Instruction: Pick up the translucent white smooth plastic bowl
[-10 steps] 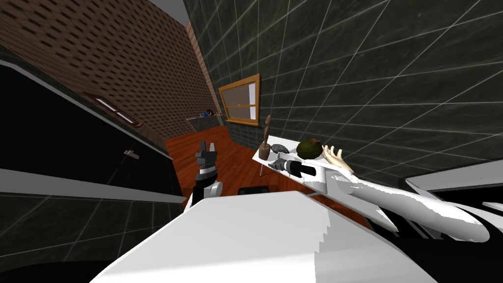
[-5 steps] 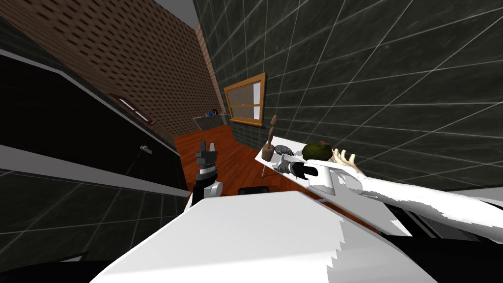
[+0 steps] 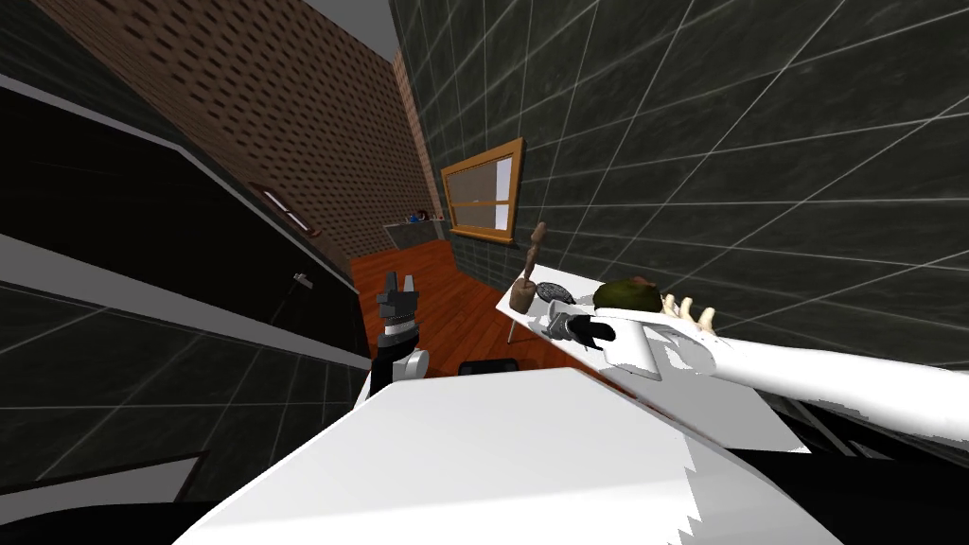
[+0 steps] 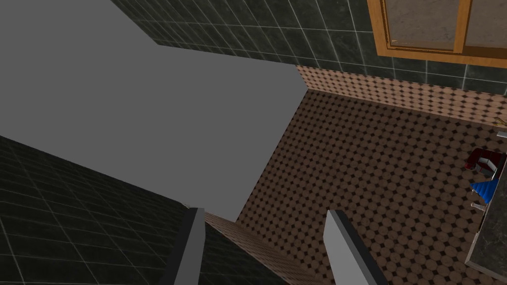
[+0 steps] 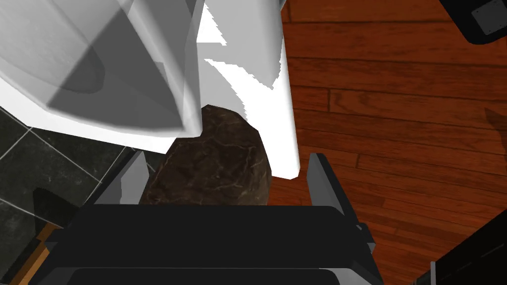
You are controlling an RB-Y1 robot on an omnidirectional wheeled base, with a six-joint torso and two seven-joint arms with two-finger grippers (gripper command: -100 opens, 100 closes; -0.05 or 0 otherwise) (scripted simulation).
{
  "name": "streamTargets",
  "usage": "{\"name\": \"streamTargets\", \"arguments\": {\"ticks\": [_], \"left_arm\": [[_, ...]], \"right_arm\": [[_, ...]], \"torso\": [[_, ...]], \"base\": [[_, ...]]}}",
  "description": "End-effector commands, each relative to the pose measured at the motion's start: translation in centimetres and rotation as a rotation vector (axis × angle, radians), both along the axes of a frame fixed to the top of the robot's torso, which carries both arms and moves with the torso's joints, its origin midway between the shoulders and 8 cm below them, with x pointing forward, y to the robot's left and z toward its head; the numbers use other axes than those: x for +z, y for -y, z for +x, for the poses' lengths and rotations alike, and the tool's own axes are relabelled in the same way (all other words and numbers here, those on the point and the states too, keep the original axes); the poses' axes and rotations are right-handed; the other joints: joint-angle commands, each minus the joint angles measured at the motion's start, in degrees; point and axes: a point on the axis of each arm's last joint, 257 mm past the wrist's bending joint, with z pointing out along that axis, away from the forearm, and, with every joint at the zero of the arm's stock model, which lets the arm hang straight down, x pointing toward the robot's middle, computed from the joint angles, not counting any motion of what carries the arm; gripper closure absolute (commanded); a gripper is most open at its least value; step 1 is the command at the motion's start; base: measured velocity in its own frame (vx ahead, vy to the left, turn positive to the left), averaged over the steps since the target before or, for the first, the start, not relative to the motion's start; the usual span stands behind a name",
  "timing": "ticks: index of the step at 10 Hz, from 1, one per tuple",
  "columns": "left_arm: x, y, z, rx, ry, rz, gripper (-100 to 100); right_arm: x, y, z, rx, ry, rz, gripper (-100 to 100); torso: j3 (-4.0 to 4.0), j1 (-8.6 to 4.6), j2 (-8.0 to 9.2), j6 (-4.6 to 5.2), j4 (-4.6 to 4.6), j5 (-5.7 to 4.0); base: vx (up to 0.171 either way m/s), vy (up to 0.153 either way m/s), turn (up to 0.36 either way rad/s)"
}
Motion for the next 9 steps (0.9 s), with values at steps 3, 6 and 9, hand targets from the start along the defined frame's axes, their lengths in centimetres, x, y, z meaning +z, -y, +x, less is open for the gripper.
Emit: {"name": "streamTargets", "arguments": {"ticks": [3, 6, 9], "left_arm": [[0.0, 0.0, 0.0, 0.000, 0.000, 0.000, 0], [0.0, 0.0, 0.0, 0.000, 0.000, 0.000, 0], [0.0, 0.0, 0.0, 0.000, 0.000, 0.000, 0]], "right_arm": [[-0.1, 3.5, -1.5, 0.010, -0.050, -0.125, -100], [-0.2, 7.1, -3.5, 0.017, -0.117, -0.254, -100], [-0.7, 10.8, -6.9, 0.020, -0.222, -0.377, -100]], "torso": [[0.00, -0.02, 0.00, 0.00, 0.00, -0.01], [0.00, 0.00, 0.00, 0.01, 0.00, -0.01], [0.00, -0.02, 0.00, 0.02, 0.00, -0.01]], "base": [[0.020, 0.004, 0.096], [0.021, 0.007, 0.118], [0.026, 0.003, 0.128]]}}
